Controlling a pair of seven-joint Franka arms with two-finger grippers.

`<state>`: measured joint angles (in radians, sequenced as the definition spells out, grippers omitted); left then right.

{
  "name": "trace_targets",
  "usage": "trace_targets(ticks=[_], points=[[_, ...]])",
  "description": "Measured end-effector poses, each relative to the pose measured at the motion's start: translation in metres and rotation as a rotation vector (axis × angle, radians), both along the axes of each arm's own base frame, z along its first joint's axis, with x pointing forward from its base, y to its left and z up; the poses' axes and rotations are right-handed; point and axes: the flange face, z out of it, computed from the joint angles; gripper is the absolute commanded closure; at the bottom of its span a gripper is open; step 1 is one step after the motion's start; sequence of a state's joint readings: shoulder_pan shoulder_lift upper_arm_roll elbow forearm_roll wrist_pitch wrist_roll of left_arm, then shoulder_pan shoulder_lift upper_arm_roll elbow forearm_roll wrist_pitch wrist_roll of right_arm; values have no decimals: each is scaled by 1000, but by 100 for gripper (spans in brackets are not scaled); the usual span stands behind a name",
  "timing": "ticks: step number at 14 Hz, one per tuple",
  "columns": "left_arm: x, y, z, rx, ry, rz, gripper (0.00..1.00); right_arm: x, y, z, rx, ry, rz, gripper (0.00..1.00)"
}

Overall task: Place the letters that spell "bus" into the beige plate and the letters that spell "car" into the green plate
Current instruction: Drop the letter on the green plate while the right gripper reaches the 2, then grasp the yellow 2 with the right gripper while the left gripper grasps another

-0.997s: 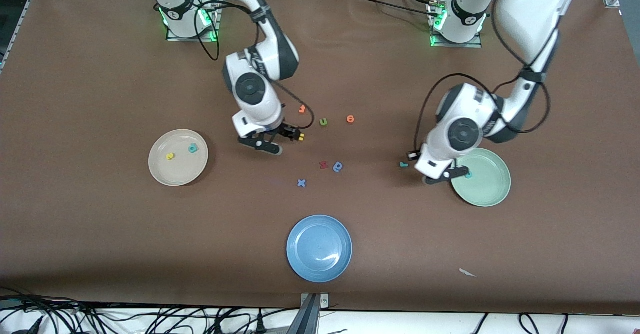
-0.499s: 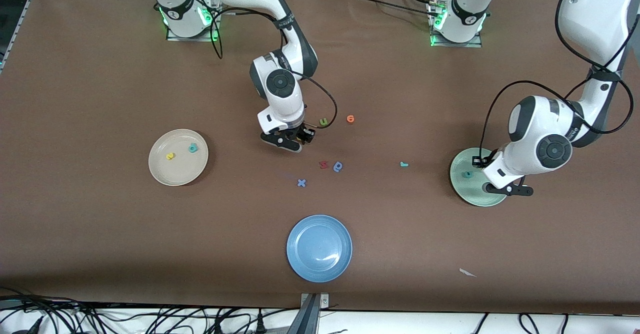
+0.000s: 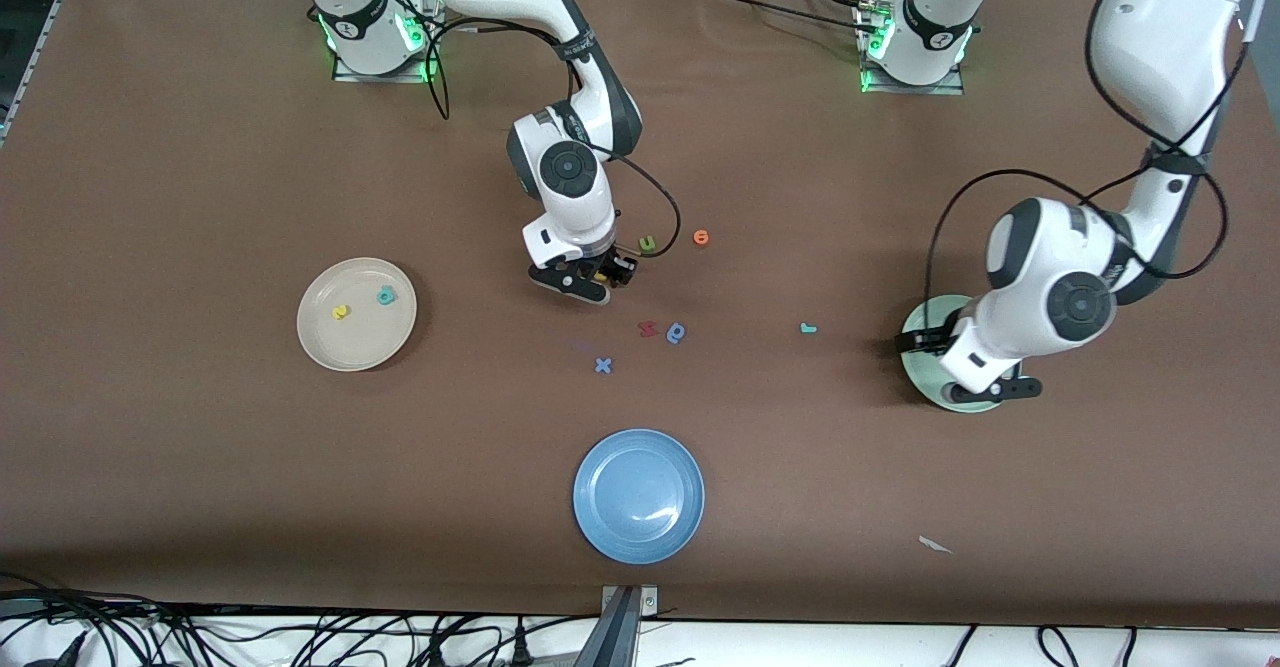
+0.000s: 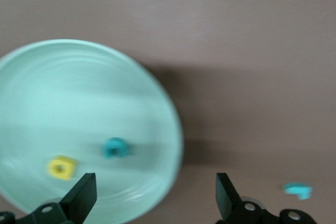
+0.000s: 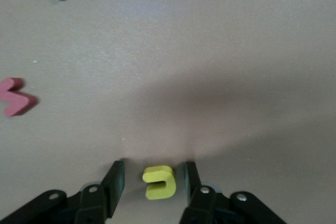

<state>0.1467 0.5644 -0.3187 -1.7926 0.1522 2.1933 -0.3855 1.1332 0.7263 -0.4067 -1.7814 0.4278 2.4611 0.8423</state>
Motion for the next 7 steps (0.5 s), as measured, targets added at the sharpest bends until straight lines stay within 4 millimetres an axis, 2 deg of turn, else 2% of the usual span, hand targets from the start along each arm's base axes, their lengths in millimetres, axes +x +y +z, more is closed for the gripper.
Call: trace_targets(ticks=[1,2,4,7], points=[[0,-24,-4,-1,-17,33,3,0,0,0,0,0,1,73],[-2,-45,-9,-2,-25,57,3,0,1,0,0,0,1,86],[-10,-79,-21,-4,-23,71,3,0,0,3,1,3,0,90],[-29,-118,-40,-16,-37,75,5,-1,1,3,1,4,5,90]])
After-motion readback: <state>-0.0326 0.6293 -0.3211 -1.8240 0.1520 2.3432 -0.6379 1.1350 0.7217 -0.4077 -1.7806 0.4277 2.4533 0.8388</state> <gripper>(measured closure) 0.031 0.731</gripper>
